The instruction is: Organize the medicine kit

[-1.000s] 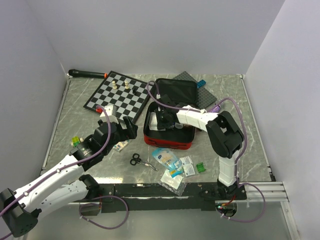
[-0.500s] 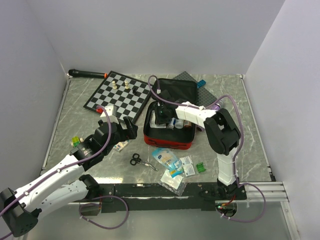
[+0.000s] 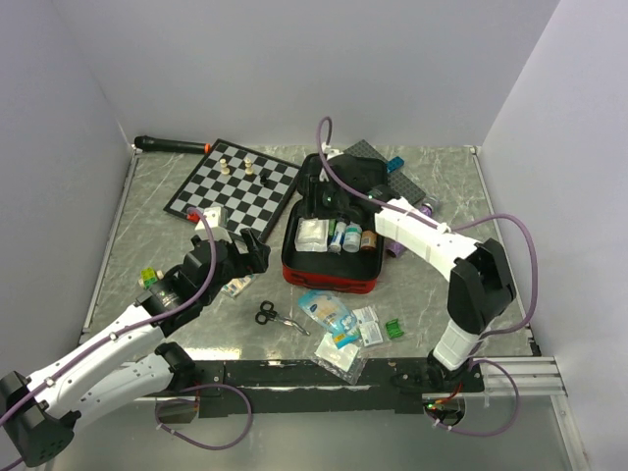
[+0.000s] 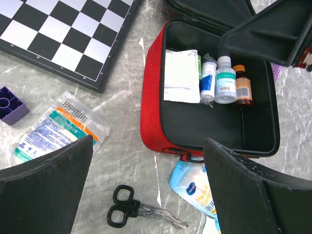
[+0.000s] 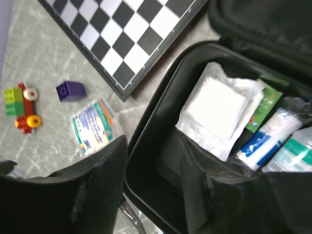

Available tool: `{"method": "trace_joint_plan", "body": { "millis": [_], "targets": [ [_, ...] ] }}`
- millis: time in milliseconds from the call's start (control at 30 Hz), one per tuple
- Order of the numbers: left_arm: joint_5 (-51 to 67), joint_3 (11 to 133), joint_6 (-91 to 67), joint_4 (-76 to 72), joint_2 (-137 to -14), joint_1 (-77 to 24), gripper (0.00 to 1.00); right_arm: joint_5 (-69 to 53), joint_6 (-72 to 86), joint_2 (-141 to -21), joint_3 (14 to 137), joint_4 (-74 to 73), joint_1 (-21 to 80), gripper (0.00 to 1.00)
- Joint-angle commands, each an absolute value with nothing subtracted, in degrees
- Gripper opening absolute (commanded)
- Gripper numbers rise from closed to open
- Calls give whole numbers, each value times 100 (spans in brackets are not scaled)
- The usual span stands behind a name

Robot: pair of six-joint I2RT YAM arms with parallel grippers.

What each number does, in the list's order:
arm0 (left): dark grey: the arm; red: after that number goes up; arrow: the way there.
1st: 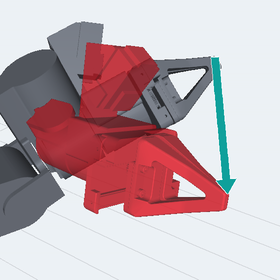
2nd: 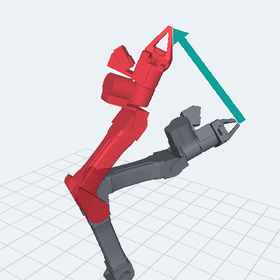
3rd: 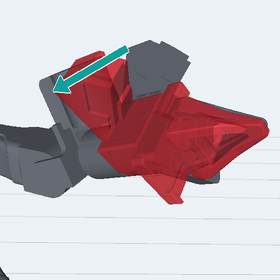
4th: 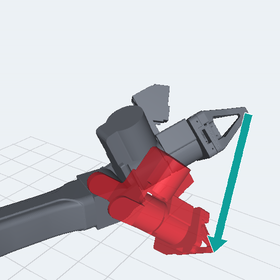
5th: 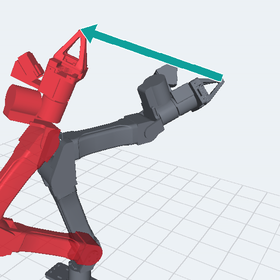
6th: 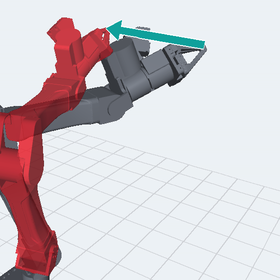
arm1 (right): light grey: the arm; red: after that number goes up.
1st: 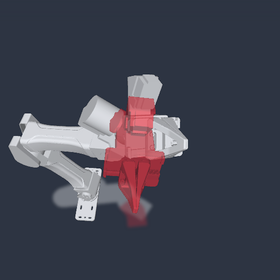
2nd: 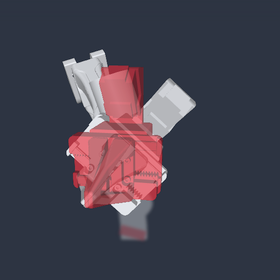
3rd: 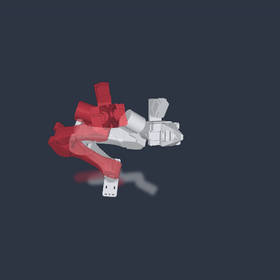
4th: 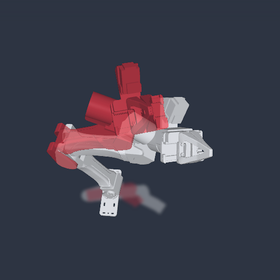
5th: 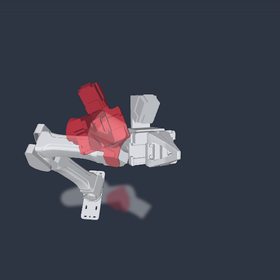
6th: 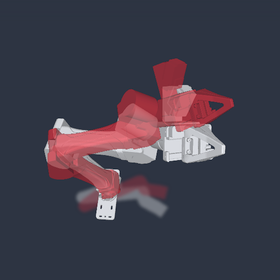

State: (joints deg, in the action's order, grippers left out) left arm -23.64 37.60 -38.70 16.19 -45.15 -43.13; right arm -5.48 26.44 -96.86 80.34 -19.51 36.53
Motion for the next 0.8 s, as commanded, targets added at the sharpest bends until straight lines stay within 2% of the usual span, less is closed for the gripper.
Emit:
{"method": "trace_joint_plan", "body": {
  "millis": [0,100,200,467,767],
  "targets": [
    [-2285,3771,-4016,1512,-4430,-4289,99,-220,2601,-9922,7928,-2092,3358,45],
    [-2268,3727,-4043,1512,-4403,-4298,99,-88,2567,-10203,7875,-2162,3270,35],
    [-2285,3718,-4034,1512,-4421,-4289,99,-9,2531,-10484,7980,-2241,3261,30],
    [-2320,3753,-3990,1538,-4491,-4289,99,-228,2479,-11109,8305,-2162,3270,25],
    [-2320,3727,-4008,1547,-4553,-4289,99,-536,2470,-11654,8710,-2259,3384,25]
  ]
}}
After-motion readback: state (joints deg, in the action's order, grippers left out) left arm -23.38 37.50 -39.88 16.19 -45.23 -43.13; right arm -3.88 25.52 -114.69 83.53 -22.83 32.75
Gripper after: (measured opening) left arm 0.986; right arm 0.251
